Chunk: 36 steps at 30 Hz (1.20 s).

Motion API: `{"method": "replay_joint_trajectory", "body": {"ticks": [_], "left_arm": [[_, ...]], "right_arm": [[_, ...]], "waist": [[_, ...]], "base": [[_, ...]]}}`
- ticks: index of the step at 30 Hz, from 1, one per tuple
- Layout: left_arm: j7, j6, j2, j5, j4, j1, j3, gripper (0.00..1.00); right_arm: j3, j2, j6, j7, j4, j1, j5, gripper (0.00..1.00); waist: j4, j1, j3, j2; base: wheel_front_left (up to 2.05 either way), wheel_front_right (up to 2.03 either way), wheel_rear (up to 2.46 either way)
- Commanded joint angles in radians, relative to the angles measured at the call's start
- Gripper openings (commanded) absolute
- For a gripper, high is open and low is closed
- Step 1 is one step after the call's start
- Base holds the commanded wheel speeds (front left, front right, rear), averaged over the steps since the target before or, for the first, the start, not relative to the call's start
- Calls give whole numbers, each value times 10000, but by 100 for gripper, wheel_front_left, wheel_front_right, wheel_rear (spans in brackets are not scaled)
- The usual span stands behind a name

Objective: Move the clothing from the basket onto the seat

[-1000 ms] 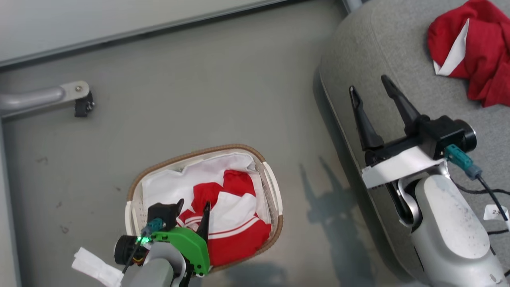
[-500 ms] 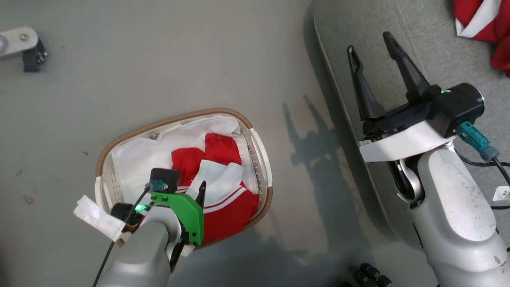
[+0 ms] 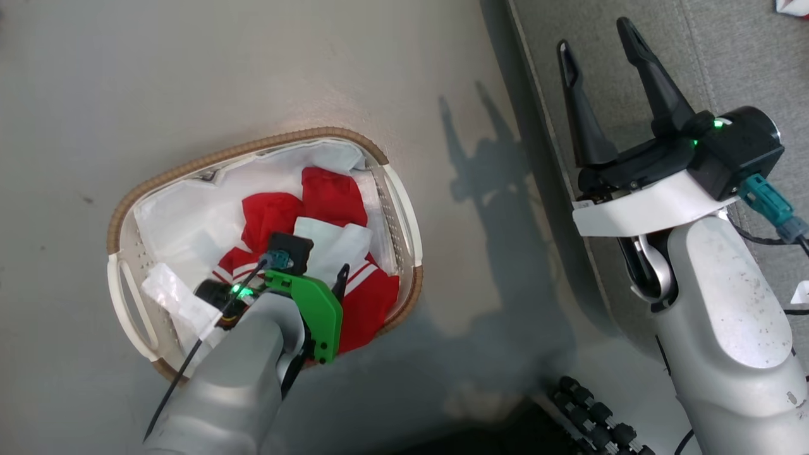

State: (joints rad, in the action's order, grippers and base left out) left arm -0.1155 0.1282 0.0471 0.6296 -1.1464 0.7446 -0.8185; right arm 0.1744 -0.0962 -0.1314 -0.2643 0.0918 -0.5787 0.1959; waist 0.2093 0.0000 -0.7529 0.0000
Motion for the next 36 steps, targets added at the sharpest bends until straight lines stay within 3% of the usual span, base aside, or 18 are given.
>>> {"method": "replay_joint_trajectory", "body": {"ticks": [1,26,27,28,29,36], "left_arm": [[-1,31,71,121,-119,251,-123,100],[623,30,138,443,-1223,1921,-1443,100],[655,30,139,448,-1246,1925,-1467,94],[635,30,137,462,-1258,1924,-1489,25],[577,30,140,514,-1274,1923,-1485,0],[204,30,106,818,-1243,1618,-1561,0]], "right_arm": [[-36,13,13,-7,-80,-149,-2,100],[98,244,13,-7,-533,-856,80,100],[104,255,13,-7,-530,-866,83,100],[106,261,13,-7,-525,-871,85,100],[100,267,13,-7,-515,-876,81,100],[57,304,13,-7,-263,-801,25,100]], "waist": [[97,0,-339,0],[449,0,-1922,0],[458,0,-1927,0],[465,0,-1925,0],[469,0,-1915,0],[439,0,-1433,0]], "base": [[0,0,0],[0,0,0],[0,0,0],[0,0,0],[0,0,0],[0,0,0]]}}
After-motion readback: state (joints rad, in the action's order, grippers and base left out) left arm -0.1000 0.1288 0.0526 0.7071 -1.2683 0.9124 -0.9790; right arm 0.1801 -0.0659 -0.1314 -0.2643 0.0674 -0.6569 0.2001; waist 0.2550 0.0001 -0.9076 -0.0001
